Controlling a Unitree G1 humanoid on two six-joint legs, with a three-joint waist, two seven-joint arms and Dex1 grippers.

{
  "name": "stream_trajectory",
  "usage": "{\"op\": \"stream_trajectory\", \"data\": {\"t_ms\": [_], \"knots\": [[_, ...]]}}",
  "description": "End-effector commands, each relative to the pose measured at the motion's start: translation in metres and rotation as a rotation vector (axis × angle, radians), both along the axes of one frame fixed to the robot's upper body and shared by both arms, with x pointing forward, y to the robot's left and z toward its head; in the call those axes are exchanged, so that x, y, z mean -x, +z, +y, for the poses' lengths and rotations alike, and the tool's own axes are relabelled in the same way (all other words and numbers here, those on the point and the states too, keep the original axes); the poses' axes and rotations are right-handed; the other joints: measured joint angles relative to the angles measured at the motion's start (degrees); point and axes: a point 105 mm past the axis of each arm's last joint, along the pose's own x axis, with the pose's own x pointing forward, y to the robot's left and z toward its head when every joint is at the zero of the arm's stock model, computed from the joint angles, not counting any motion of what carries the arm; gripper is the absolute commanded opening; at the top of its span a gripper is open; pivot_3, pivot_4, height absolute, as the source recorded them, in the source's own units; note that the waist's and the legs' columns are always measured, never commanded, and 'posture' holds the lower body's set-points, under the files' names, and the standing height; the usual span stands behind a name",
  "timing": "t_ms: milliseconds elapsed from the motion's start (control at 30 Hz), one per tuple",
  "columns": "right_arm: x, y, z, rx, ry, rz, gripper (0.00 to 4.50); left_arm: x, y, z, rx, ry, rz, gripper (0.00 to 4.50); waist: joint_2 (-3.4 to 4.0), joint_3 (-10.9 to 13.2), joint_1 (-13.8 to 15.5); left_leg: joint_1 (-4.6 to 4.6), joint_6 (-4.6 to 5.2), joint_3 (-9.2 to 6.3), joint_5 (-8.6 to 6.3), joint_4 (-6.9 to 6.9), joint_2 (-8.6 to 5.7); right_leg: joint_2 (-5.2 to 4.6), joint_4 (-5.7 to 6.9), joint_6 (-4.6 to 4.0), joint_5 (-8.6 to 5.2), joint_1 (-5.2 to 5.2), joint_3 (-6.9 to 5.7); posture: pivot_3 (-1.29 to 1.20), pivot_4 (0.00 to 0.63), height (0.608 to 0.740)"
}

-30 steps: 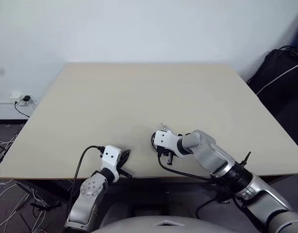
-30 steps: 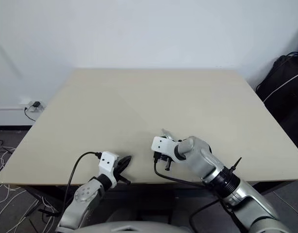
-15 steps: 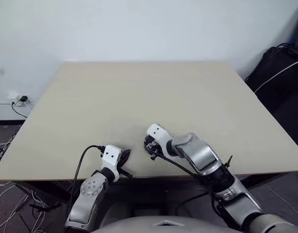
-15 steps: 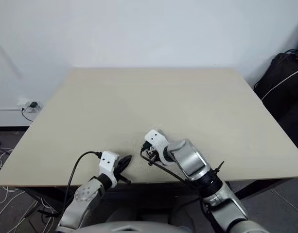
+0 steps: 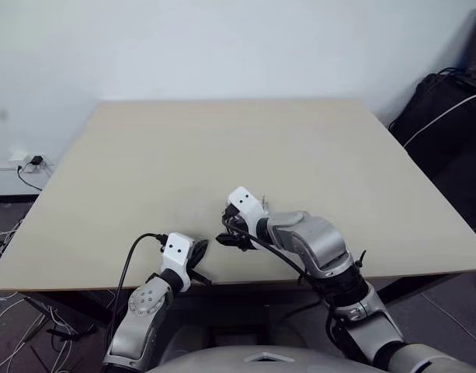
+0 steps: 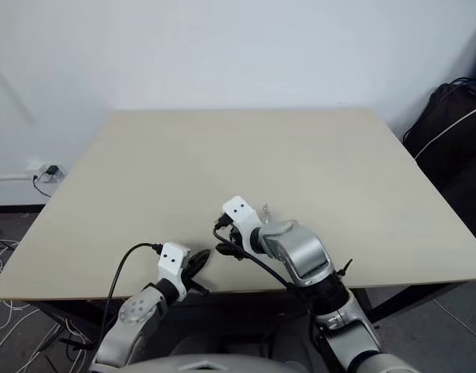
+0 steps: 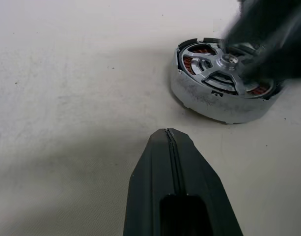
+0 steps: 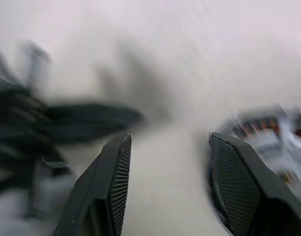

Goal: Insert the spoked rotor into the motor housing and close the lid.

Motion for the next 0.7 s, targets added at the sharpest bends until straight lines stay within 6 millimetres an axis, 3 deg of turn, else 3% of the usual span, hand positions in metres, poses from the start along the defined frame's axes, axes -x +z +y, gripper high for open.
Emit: {"op": "stream_trajectory", "data": {"t_ms": [33,233,367,567,700], "knots": [[-0.001,0.038,0.008,-0.164,0.017,-0.058,2.68,-0.007,0.017,-0.001,0.018,-0.006,-0.068,0.00,0.00,0.00,0.06,0.00,0.00,0.00,0.00,0.00,0.00,0.00,0.00,0.01,0.00,0.01,0.00,0.00,0.000,0.740],[0.003,0.079,0.013,-0.419,0.019,-0.090,2.68,-0.007,0.018,-0.002,0.018,-0.017,-0.067,0.00,0.03,-0.01,0.01,0.00,0.00,0.00,0.00,0.00,-0.01,0.01,0.00,0.04,0.02,0.00,0.01,0.00,0.000,0.740],[-0.020,0.115,-0.007,-0.551,-0.176,-0.370,2.68,-0.008,0.019,-0.003,0.017,-0.023,-0.074,0.00,0.11,-0.03,0.03,0.01,-0.05,0.00,-0.03,-0.01,-0.01,0.08,0.00,0.05,0.03,0.00,0.01,0.00,0.000,0.740],[-0.037,0.122,-0.047,-0.467,-0.428,-0.673,2.68,-0.017,0.028,0.003,0.002,0.047,-0.149,0.00,0.17,-0.06,0.04,0.03,-0.11,0.04,-0.05,-0.02,-0.06,0.16,0.01,0.09,0.05,0.02,0.03,0.00,0.000,0.740],[-0.045,0.108,-0.083,-0.313,-0.590,-0.788,2.68,-0.023,0.033,0.005,-0.019,0.084,-0.205,0.00,0.23,-0.10,0.02,0.04,-0.09,0.09,0.05,-0.02,-0.04,0.20,0.04,0.05,0.03,0.02,0.08,0.00,0.000,0.740]]}}
